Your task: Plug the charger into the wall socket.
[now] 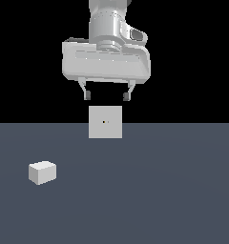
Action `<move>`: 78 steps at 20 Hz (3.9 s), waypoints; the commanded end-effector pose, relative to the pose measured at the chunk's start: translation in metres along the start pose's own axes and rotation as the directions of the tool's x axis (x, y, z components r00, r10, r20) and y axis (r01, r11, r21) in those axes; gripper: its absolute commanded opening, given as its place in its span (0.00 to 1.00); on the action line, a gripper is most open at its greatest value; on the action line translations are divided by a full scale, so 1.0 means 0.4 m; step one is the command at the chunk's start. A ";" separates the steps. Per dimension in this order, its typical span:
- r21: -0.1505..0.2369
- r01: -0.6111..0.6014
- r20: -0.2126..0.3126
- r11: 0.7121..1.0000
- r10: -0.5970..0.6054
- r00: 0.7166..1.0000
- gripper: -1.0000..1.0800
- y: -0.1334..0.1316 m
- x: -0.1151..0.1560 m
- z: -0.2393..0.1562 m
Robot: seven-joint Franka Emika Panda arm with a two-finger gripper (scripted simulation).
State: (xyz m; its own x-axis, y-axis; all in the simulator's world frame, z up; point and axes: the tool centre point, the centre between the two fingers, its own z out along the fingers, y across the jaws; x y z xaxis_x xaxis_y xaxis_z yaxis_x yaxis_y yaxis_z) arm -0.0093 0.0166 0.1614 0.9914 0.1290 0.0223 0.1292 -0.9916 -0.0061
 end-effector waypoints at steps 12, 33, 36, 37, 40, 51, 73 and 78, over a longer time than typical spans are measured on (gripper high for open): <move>0.023 0.388 -0.090 0.921 -0.385 0.919 0.96 -0.163 -0.051 0.121; 0.012 0.716 -0.181 0.698 -0.702 0.688 0.96 -0.299 -0.152 0.244; 0.011 0.719 -0.182 0.695 -0.706 0.685 0.96 -0.299 -0.154 0.247; 0.012 0.718 -0.181 0.696 -0.705 0.686 0.96 -0.299 -0.154 0.247; 0.012 0.717 -0.181 0.696 -0.704 0.687 0.96 -0.299 -0.154 0.247; 0.011 0.718 -0.180 0.696 -0.705 0.686 0.96 -0.297 -0.158 0.340; 0.011 0.707 -0.180 0.707 -0.694 0.697 0.00 -0.294 -0.152 0.368; 0.010 0.660 -0.181 0.751 -0.648 0.740 0.00 -0.279 -0.129 0.351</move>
State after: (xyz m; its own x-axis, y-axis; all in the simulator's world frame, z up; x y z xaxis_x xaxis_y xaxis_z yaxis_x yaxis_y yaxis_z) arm -0.0755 0.1237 0.0180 0.6303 0.7501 0.2001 0.7656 -0.6433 0.0000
